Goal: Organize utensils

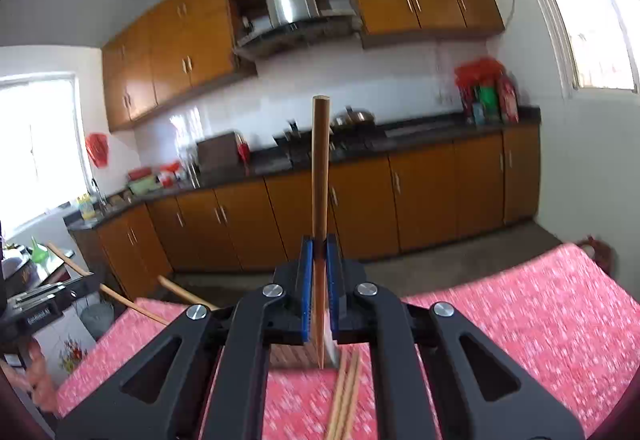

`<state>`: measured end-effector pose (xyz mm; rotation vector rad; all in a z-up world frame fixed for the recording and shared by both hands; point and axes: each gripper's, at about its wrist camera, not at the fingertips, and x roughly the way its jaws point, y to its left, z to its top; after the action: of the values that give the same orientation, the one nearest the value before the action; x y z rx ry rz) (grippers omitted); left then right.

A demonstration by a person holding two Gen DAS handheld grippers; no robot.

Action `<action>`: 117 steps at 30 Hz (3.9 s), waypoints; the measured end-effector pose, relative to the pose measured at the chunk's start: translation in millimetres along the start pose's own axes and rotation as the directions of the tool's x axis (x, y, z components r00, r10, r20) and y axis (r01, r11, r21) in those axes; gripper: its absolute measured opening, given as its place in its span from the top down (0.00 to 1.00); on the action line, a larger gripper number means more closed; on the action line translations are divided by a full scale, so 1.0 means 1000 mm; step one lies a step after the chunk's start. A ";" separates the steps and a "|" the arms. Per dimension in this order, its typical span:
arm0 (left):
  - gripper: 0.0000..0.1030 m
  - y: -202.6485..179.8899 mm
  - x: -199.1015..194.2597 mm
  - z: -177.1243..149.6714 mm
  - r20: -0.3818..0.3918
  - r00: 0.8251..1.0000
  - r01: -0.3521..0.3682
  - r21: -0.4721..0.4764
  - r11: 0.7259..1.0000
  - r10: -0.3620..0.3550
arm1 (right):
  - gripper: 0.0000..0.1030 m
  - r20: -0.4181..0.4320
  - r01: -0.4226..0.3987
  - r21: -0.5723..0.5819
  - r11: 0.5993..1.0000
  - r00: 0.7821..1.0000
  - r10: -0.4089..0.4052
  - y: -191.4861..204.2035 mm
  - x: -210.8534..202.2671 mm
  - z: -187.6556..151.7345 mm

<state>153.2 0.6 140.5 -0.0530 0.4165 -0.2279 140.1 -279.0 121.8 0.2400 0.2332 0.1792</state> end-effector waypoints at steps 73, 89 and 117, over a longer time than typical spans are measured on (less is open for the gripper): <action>0.85 0.028 0.118 -0.221 -0.521 0.851 -0.088 -0.014 0.996 0.068 | 0.92 -0.625 0.171 -0.079 0.982 0.759 -0.182 -0.051 0.088 -0.224; 0.90 0.102 0.137 -0.206 -0.479 0.863 -0.226 -0.081 0.971 0.161 | 0.92 -0.578 0.228 -0.063 0.972 0.785 -0.222 -0.080 0.093 -0.217; 0.89 0.102 0.135 -0.207 -0.454 0.879 -0.214 -0.109 0.971 0.142 | 0.92 -0.571 0.228 -0.077 0.971 0.788 -0.230 -0.078 0.092 -0.219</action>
<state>210.0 67.8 -111.7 -0.1170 0.8931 -0.0195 185.0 -287.8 -123.4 0.1446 0.8695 0.0029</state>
